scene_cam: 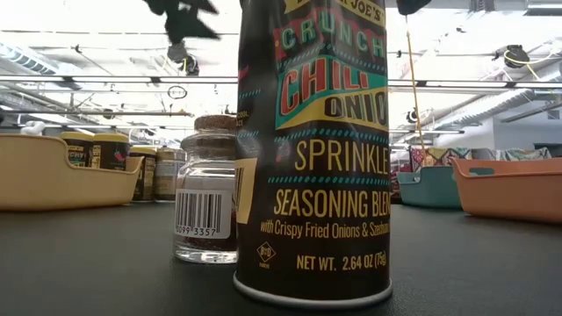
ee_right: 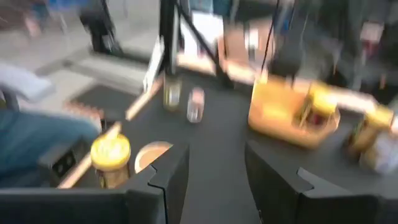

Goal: Sort spices by type
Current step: Put the yellow seasoning can into the yellow bin

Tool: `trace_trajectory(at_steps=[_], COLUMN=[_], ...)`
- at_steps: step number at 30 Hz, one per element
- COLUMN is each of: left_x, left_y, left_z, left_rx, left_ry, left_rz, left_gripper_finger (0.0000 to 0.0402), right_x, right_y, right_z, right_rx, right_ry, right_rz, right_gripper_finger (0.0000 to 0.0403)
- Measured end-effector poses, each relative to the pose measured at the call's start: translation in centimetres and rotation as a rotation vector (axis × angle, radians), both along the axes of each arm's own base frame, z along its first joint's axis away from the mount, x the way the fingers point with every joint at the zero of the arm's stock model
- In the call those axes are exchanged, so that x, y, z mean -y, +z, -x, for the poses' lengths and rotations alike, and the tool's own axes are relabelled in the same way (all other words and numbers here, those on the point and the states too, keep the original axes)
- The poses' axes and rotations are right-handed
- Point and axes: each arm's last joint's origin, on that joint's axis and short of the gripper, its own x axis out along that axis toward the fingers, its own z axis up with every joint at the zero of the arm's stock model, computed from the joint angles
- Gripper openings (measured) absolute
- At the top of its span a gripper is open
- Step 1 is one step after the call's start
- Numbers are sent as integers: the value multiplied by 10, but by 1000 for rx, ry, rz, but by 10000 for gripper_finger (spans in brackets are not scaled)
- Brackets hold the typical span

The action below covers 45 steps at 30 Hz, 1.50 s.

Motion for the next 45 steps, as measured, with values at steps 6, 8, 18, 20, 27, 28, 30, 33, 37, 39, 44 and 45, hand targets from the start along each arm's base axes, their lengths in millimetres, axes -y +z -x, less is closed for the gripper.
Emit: trace_trajectory(at_steps=[6, 8, 18, 20, 27, 28, 30, 33, 37, 39, 44, 45], left_x=[45, 52, 58, 57, 58, 58, 57, 54, 51, 50, 50, 50], left_y=[-26, -34, -41, -40, -39, -38, -37, -37, -37, -37, -38, -38], left_z=[-17, -20, -26, -26, -27, -27, -27, -28, -28, -29, -28, -28], left_rx=[287, 296, 319, 325, 347, 354, 366, 364, 363, 362, 352, 345], left_ry=[-244, -286, -325, -329, -372, -371, -367, -359, -355, -351, -347, -348], left_rz=[-151, -195, -287, -303, -354, -354, -355, -347, -324, -318, -294, -294], left_gripper_finger=[276, 276, 276, 276, 276, 276, 276, 276, 276, 276, 276, 276], right_x=[-32, -42, -90, -101, -130, -132, -139, -146, -151, -153, -157, -157], right_y=[26, 40, 73, 66, 50, 48, 42, 34, 25, 22, 21, 21], right_z=[-13, -13, 14, 25, 55, 58, 62, 65, 64, 62, 66, 68], right_rx=[-439, -558, -1008, -1103, -1230, -1244, -1270, -1327, -1359, -1363, -1406, -1402], right_ry=[-126, -183, -458, -532, -756, -790, -815, -817, -814, -804, -775, -770], right_rz=[-115, -167, -415, -453, -506, -494, -468, -410, -355, -340, -327, -318], right_gripper_finger=[150, 150, 150, 150, 153, 155, 163, 185, 228, 252, 297, 301])
